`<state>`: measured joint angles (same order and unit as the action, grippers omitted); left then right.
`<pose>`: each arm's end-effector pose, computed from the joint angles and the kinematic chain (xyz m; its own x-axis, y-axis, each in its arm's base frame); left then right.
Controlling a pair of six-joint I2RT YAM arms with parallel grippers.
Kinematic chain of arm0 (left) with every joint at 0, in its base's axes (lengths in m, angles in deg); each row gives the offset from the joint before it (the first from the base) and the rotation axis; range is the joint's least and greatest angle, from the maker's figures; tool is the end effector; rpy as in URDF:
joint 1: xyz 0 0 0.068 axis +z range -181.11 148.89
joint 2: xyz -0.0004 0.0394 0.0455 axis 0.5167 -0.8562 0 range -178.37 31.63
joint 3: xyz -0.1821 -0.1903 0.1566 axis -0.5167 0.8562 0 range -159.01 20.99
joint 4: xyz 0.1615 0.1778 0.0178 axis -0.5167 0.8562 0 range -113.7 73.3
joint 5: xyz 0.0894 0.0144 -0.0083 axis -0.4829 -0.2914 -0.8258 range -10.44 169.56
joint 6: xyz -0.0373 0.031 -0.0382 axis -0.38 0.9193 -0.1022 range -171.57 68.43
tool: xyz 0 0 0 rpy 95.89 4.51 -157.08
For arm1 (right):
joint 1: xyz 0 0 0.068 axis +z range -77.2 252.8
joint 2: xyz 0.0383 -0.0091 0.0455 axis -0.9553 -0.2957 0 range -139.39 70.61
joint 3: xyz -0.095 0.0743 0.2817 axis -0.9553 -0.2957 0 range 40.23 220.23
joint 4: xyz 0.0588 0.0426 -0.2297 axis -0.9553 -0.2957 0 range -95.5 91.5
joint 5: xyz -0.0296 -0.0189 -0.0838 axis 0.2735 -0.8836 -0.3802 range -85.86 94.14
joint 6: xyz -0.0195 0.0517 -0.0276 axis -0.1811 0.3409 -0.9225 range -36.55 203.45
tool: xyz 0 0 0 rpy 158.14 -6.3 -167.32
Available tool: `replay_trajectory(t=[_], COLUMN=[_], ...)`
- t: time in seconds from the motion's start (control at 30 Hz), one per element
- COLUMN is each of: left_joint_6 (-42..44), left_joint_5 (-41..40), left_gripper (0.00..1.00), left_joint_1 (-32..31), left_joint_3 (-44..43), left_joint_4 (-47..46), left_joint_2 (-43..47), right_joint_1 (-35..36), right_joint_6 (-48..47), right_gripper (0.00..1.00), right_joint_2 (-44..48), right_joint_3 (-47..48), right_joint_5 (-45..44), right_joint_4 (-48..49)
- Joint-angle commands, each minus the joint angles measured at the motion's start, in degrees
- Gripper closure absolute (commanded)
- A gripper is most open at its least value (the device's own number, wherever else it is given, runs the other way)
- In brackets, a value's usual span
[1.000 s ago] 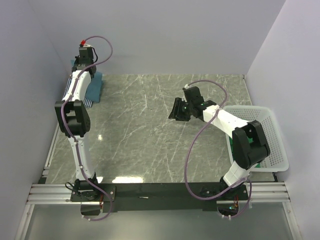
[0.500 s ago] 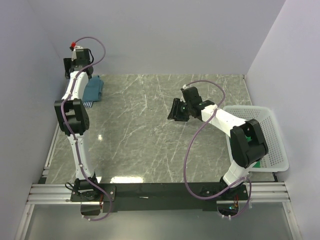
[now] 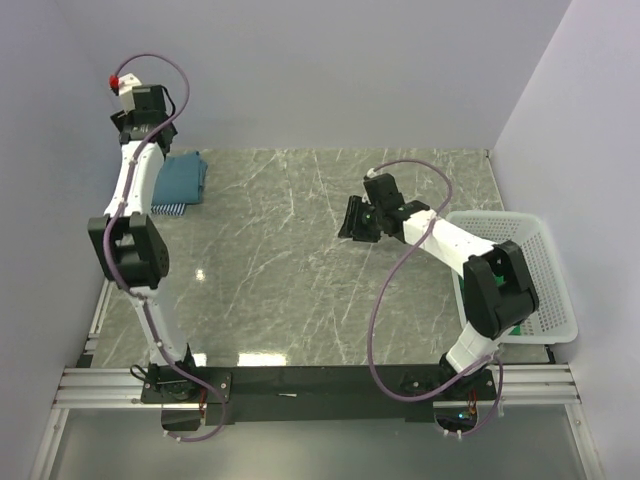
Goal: Fold and stack the tank tops
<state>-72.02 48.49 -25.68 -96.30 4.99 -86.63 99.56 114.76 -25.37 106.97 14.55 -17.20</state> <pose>0.4798 0.0698 0.3763 -0.2772 -0.3268 -0.9035 -0.6663 0.7429 -0.0643 0.3134 0.1675 0.2649 -0.8527 0.1425 -0.5025 -0.1261 0.8775 0.4628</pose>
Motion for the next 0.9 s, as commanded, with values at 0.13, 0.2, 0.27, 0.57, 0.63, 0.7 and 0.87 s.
replay_trajectory(t=[0.13,0.2,0.27,0.57,0.63,0.7,0.87], left_joint_6=[-12.42,-12.16,-12.69,-15.33,-15.67,-15.68,-14.45], left_joint_5=[11.64,14.01,14.19,20.17,20.17,20.78,22.72], left_gripper=[0.28,0.28,0.28,0.28,0.27,0.27,0.28], left_joint_1=[-13.06,-19.89,-24.83,-42.86,-45.15,-46.47,-47.27], left_joint_3=[18.93,25.34,33.48,48.56,49.70,50.84,52.17], left_joint_4=[-3.55,-5.03,-7.23,-9.88,-9.36,-9.52,-9.09], left_joint_2=[20.84,24.28,29.82,39.77,40.91,41.96,43.55], right_joint_1=[0.22,-0.13,-1.53,-21.11,-26.48,-31.14,-40.20], right_joint_6=[-0.46,0.76,2.60,13.24,15.61,16.76,19.57], right_gripper=[0.48,0.48,0.47,0.35,0.32,0.28,0.25], right_joint_2=[12.65,15.82,18.45,26.54,27.25,28.39,29.28], right_joint_3=[4.10,5.06,5.77,-0.10,-2.57,-6.96,-15.92], right_joint_5=[-15.84,-21.20,-30.51,-42.85,-42.76,-41.71,-39.33], right_joint_4=[-6.52,-11.26,-16.34,-27.79,-27.97,-27.01,-22.18])
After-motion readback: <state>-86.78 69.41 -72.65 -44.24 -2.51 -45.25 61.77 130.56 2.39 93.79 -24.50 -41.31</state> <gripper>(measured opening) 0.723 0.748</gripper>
